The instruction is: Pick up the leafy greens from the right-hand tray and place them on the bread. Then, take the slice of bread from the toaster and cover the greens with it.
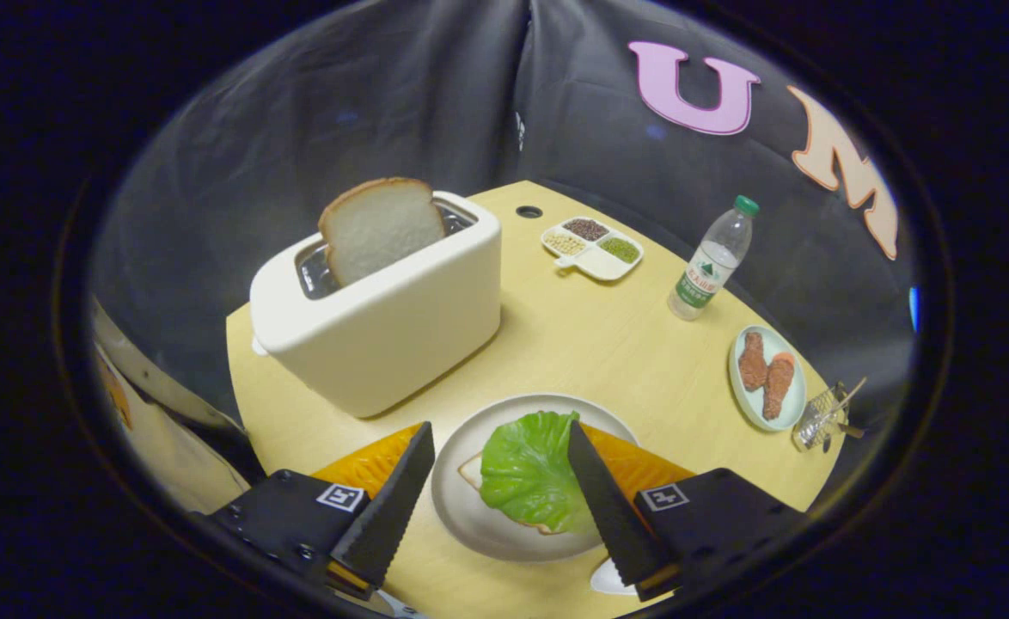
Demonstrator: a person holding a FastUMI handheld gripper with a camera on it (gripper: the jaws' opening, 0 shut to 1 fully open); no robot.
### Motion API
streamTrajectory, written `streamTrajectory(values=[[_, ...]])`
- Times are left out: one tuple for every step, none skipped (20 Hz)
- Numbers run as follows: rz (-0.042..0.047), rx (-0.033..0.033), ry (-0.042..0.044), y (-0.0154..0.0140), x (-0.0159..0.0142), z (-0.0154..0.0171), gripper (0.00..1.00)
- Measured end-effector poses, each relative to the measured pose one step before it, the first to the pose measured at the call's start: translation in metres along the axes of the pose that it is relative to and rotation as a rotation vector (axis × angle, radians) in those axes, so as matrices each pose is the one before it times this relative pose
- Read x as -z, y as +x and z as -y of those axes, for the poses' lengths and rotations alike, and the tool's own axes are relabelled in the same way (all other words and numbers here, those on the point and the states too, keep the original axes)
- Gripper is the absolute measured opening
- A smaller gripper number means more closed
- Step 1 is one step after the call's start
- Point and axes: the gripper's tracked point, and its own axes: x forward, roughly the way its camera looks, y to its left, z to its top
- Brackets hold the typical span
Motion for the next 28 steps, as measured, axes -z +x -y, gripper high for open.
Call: streamTrajectory(values=[[0.00518,0.00508,0.01583,-0.00309,-0.00559,-0.00337,1.0],[0.00311,0.00254,0.01821,-0.00298,-0.00612,-0.00401,1.0],[0.00627,-0.00024,0.01788,-0.00199,-0.00657,-0.00391,1.0],[0.00421,0.00251,0.01439,-0.00068,-0.00604,-0.00341,0.99],[0.00019,0.00617,0.00907,-0.00167,-0.00503,-0.00384,0.99],[0.0012,0.005,0.00811,-0.00068,-0.00445,-0.00374,0.99],[0.00416,-0.00264,0.00889,0.00055,-0.00516,-0.00638,0.99],[0.00366,-0.00684,0.01277,0.00102,-0.0058,-0.00683,0.99],[0.00827,-0.00854,0.01075,-0.00048,-0.00636,-0.00667,0.99],[0.00382,-0.00673,0.01194,0.00117,-0.0059,-0.00547,0.99],[0.0066,-0.00725,0.00729,0.00025,-0.00499,-0.00563,0.99],[0.01051,-0.00463,0.00399,0.00069,-0.00577,-0.00444,0.98],[0.00519,-0.00716,0.00776,0.00153,-0.00473,-0.00522,0.98],[0.00465,-0.01069,0.00883,0.00101,-0.00502,-0.00617,0.98],[0.00813,-0.01234,0.00878,0.00041,-0.0045,-0.00715,0.98],[0.00726,-0.00951,0.00401,0.00049,-0.00502,-0.00584,0.98],[0.00864,-0.00936,0.00133,0.00131,-0.0053,-0.00532,0.98],[0.01086,-0.01289,0.00188,0.00132,-0.00601,-0.00579,0.98],[0.00634,-0.01127,0.00388,0.00286,-0.00312,-0.00512,0.97],[0.003,-0.00772,0.0096,0.00234,-0.00339,-0.00366,0.97],[0.0006,-0.00364,0.00642,0.00118,-0.00176,-0.00327,0.97],[0.00243,0.0005,0.0041,0.00195,-0.00369,-0.00159,0.97],[0.00014,0.0019,0.003,0.00176,-0.00426,-0.0026,0.97],[-0.00174,-0.0016,0.00527,0.0028,-0.00227,-0.00153,0.97],[0.00123,0.00026,0.00461,0.00355,-0.00052,-0.00141,0.97],[0.0001,0.005,0.00362,0.00327,-0.00175,-0.00126,0.97],[-0.00086,0.00346,0.00298,0.00275,-0.00153,-0.00122,0.97],[-0.00705,0.00226,0.00224,0.00324,0.00043,-0.00127,0.97]])
